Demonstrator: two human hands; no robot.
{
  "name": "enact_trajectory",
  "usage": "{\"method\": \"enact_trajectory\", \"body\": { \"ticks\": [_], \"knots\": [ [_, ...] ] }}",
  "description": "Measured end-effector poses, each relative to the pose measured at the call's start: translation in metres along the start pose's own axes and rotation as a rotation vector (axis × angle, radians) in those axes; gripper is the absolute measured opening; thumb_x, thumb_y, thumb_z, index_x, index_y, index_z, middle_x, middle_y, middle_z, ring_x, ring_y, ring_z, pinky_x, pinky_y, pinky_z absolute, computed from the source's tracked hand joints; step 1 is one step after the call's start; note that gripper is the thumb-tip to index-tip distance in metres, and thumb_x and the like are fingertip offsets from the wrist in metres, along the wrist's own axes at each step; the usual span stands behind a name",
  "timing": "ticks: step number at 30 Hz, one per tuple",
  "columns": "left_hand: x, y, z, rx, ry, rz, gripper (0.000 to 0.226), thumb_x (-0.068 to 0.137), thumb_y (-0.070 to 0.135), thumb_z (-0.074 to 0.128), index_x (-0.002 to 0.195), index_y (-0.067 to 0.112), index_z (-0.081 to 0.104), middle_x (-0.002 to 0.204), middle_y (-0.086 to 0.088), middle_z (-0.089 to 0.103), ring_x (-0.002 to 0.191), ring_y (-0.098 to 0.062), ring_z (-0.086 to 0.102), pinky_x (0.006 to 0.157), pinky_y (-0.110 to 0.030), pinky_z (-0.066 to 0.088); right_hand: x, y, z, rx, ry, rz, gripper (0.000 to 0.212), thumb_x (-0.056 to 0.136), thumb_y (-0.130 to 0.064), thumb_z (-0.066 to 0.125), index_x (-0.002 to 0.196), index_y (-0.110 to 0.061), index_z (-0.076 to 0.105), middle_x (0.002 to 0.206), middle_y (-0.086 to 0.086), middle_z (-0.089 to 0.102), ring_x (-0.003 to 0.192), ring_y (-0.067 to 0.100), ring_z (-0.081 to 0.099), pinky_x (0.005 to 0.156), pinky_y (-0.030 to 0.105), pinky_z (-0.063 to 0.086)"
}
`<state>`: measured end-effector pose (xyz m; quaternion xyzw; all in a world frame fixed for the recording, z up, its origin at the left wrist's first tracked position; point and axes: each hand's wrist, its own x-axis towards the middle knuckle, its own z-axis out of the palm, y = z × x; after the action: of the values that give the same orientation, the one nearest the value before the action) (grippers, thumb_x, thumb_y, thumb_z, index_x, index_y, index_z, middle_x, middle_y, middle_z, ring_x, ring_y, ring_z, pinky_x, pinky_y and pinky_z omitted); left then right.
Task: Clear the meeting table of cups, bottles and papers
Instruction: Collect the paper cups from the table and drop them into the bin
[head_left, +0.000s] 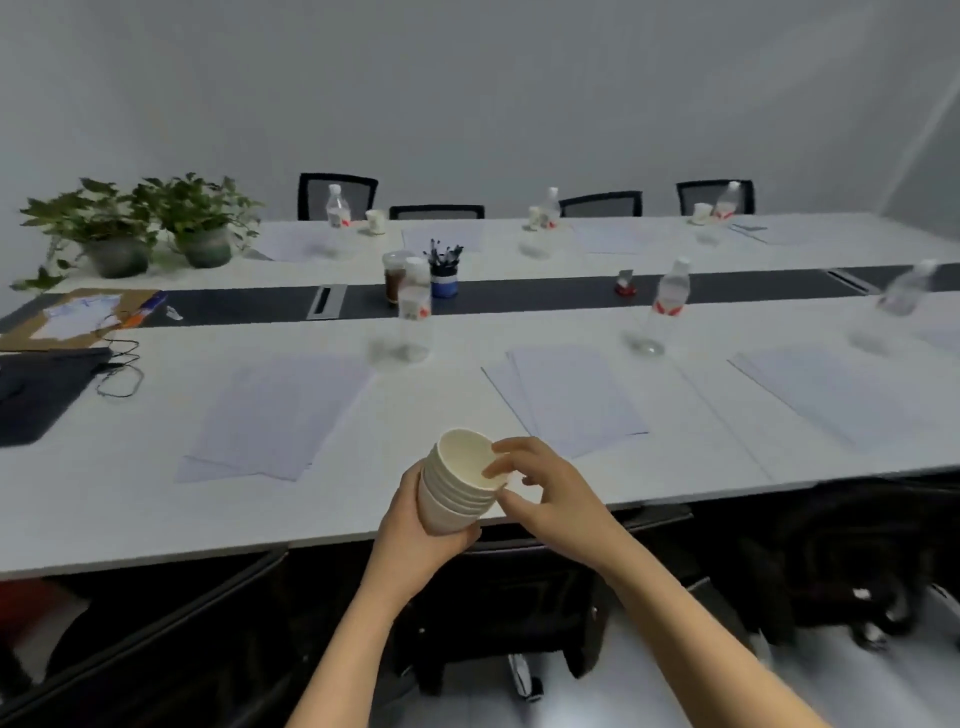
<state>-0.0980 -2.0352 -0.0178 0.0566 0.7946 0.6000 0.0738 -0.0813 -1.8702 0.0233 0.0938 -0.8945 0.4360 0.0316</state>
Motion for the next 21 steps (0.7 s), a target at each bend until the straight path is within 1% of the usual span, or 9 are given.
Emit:
{"method": "enact_trajectory", "body": {
  "ticks": [4, 6, 8, 10, 12, 13, 16, 19, 21],
  "knots": [
    [0.004, 0.033, 0.114, 0.002, -0.201, 0.068, 0.064, 0.069, 0.011, 0.076, 0.101, 0.050, 0.038, 0.104, 0.020, 0.056, 0.095, 0.005, 0.054, 0.070, -0.014, 0.044, -0.055, 0.056, -0.092, 0.023, 0.147, 0.127, 0.034, 0.085, -0.021, 0.064, 0.118, -0.026, 0.058, 0.126, -0.014, 0.042, 0.118, 0.000, 0.043, 0.094, 0.013, 0.035],
    [0.006, 0.044, 0.167, 0.017, -0.286, 0.093, 0.061, 0.069, 0.009, 0.075, 0.096, 0.051, 0.040, 0.102, 0.019, 0.057, 0.093, 0.004, 0.056, 0.070, -0.015, 0.045, -0.082, 0.080, -0.126, 0.026, 0.171, 0.176, 0.047, 0.083, -0.025, 0.067, 0.127, -0.029, 0.050, 0.127, -0.016, 0.040, 0.119, -0.003, 0.042, 0.092, 0.008, 0.035],
    [0.005, 0.056, 0.215, 0.049, -0.399, 0.121, 0.061, 0.068, 0.009, 0.075, 0.095, 0.052, 0.041, 0.101, 0.017, 0.059, 0.093, 0.000, 0.058, 0.072, -0.020, 0.049, -0.107, 0.103, -0.156, 0.027, 0.180, 0.248, 0.061, 0.081, -0.027, 0.070, 0.135, -0.030, 0.041, 0.128, -0.017, 0.037, 0.117, -0.005, 0.038, 0.092, 0.004, 0.032],
    [0.004, 0.072, 0.262, 0.089, -0.495, 0.161, 0.059, 0.066, 0.010, 0.073, 0.090, 0.056, 0.045, 0.093, 0.013, 0.064, 0.087, -0.001, 0.061, 0.072, -0.026, 0.053, -0.132, 0.127, -0.185, 0.030, 0.197, 0.312, 0.074, 0.079, -0.028, 0.072, 0.141, -0.030, 0.031, 0.130, -0.019, 0.031, 0.123, -0.004, 0.032, 0.099, 0.010, 0.026],
    [0.008, 0.085, 0.306, 0.123, -0.580, 0.227, 0.060, 0.066, 0.011, 0.070, 0.083, 0.063, 0.047, 0.088, 0.014, 0.065, 0.082, 0.001, 0.062, 0.069, -0.023, 0.053, -0.153, 0.151, -0.211, 0.048, 0.240, 0.377, 0.084, 0.077, -0.027, 0.073, 0.144, -0.031, 0.023, 0.131, -0.019, 0.026, 0.126, -0.002, 0.028, 0.103, 0.015, 0.024],
    [0.010, 0.090, 0.320, 0.145, -0.605, 0.250, 0.061, 0.065, 0.013, 0.070, 0.084, 0.065, 0.046, 0.089, 0.016, 0.065, 0.084, 0.004, 0.061, 0.069, -0.022, 0.052, -0.159, 0.159, -0.219, 0.058, 0.257, 0.402, 0.088, 0.076, -0.027, 0.074, 0.145, -0.032, 0.021, 0.132, -0.019, 0.025, 0.126, -0.002, 0.027, 0.103, 0.016, 0.025],
    [0.023, 0.098, 0.381, 0.225, -0.727, 0.339, 0.061, 0.059, 0.024, 0.070, 0.101, 0.059, 0.045, 0.102, 0.022, 0.062, 0.097, 0.003, 0.060, 0.079, -0.025, 0.054, -0.182, 0.196, -0.253, 0.107, 0.363, 0.501, 0.096, 0.072, -0.025, 0.077, 0.146, -0.034, 0.016, 0.133, -0.017, 0.024, 0.123, 0.000, 0.029, 0.097, 0.016, 0.027],
    [0.039, 0.106, 0.436, 0.261, -0.815, 0.396, 0.066, 0.055, 0.033, 0.069, 0.113, 0.053, 0.044, 0.109, 0.020, 0.059, 0.104, -0.001, 0.057, 0.085, -0.032, 0.053, -0.195, 0.231, -0.286, 0.108, 0.426, 0.574, 0.101, 0.069, -0.028, 0.079, 0.146, -0.035, 0.014, 0.135, -0.013, 0.025, 0.123, 0.001, 0.029, 0.097, 0.017, 0.027],
    [0.052, 0.114, 0.471, 0.266, -0.854, 0.451, 0.069, 0.054, 0.037, 0.067, 0.118, 0.050, 0.044, 0.111, 0.018, 0.060, 0.105, -0.002, 0.056, 0.086, -0.035, 0.053, -0.199, 0.251, -0.307, 0.094, 0.450, 0.614, 0.101, 0.069, -0.026, 0.079, 0.146, -0.034, 0.014, 0.132, -0.012, 0.026, 0.122, 0.003, 0.029, 0.098, 0.018, 0.027]
  ]
}}
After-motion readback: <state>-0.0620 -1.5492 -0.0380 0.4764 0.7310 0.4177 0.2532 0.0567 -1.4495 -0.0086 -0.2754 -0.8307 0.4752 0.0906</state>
